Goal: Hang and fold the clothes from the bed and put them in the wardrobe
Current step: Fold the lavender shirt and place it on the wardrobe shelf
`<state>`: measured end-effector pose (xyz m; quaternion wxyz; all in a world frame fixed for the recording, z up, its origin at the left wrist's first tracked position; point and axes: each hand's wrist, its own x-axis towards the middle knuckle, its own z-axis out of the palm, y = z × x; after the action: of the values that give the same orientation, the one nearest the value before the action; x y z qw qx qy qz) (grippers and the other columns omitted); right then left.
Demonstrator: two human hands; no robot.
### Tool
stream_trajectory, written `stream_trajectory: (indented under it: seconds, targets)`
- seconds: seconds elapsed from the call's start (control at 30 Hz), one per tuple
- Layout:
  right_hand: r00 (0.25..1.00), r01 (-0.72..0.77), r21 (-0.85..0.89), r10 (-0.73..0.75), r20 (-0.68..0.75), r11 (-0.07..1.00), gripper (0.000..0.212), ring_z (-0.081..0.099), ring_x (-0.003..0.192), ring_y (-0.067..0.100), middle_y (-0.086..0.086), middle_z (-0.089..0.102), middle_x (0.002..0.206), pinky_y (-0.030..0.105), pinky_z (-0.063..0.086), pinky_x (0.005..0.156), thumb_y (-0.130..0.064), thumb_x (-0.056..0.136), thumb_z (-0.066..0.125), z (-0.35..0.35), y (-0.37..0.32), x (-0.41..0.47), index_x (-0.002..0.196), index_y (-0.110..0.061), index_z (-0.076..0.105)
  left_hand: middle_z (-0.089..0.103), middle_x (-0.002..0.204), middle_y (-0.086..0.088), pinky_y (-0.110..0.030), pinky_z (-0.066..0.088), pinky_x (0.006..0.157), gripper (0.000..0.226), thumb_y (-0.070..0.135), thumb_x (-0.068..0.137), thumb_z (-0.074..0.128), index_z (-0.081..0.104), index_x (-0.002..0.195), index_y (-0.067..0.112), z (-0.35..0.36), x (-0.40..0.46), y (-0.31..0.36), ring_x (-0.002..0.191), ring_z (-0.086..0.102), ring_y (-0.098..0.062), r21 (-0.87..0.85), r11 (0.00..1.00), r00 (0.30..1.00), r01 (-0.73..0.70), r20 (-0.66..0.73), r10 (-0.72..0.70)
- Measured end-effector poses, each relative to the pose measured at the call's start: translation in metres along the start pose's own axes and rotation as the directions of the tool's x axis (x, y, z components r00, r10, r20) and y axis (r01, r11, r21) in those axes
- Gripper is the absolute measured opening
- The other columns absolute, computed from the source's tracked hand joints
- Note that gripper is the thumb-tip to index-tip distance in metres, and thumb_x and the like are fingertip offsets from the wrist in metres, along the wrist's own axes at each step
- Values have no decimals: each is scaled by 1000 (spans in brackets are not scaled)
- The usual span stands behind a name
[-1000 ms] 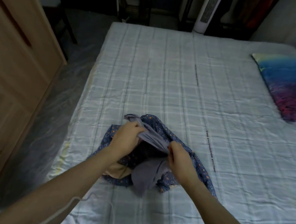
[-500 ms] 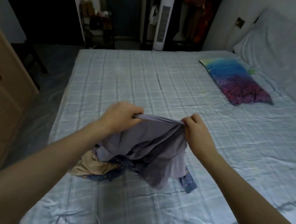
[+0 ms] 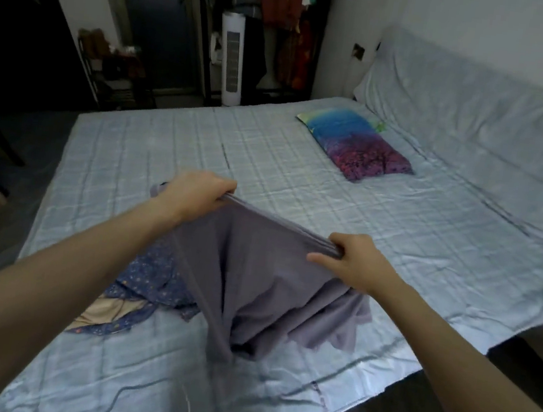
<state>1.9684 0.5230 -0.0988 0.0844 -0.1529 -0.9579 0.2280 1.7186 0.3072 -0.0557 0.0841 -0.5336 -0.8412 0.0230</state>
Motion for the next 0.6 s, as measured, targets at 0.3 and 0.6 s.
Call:
stream_trajectory:
  seconds: [0.3,0.6]
  targets:
    - [985,-155,-236,167,35,959,18,62,84,27,3,62,77,37,47,66,-31,85,64,-76,133,-55,72,-21,54,65,100,-9,-33,35,55,17,29,99,41,55,105,21,-58,104,82,88,63,-31,333,940,986,-68,-121,114]
    - [955,-254,-389,294,46,886,23,58,87,28,-2,53,79,41,50,67,-7,76,53,-126,215,-57,71,-27,45,62,100,-10,-33,38,62,16,23,94,46,61,99,26,-47,149,94,92,61,-32,306,947,994,96,-71,-78]
